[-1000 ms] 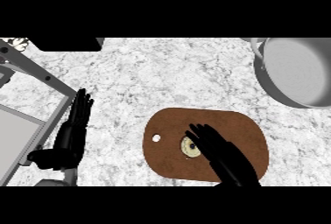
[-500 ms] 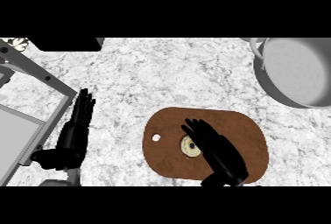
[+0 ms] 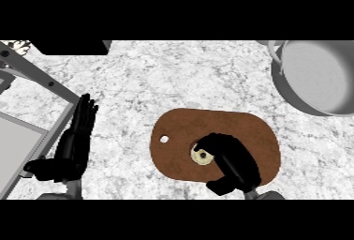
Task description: Pick the cupcake from the cutting board and place it in the pot
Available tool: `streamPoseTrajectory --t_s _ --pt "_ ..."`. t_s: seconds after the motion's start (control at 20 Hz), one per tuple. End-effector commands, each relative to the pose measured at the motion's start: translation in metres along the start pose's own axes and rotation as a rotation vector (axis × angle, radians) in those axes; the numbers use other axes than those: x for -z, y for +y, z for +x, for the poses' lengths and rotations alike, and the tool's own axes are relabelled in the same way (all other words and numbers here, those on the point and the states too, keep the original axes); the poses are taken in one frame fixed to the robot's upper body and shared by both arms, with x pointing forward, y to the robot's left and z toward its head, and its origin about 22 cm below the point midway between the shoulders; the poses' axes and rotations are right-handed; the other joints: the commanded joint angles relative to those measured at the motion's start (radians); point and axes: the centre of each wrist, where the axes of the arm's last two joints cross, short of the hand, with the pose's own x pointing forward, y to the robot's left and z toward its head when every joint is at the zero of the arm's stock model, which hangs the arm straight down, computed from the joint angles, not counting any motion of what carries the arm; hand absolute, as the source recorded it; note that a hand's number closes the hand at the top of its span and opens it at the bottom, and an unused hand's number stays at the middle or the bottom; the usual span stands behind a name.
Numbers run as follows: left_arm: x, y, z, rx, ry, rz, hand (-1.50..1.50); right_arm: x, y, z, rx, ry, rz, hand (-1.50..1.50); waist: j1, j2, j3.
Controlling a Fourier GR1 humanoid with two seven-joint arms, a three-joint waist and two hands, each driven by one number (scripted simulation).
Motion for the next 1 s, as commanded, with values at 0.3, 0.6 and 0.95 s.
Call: streamPoseTrajectory --t_s 0.3,0.6,0.95 --pt "0.000 -0.007 -0.001 -0.002 -0.016 -0.031 0.00 0.056 -0.033 -0.031 0.002 0.280 -0.133 1.50 0.032 0.013 0.003" --pt "0.006 -0.016 0.003 -0.015 -0.042 -0.065 0.00 0.082 -0.083 -0.076 -0.053 0.793 -0.293 1.50 0.072 0.042 -0.001" --pt "0.010 -0.030 0.004 -0.008 -0.036 -0.103 0.00 0.153 -0.145 -0.068 -0.250 0.945 -0.571 1.50 0.110 0.040 0.002"
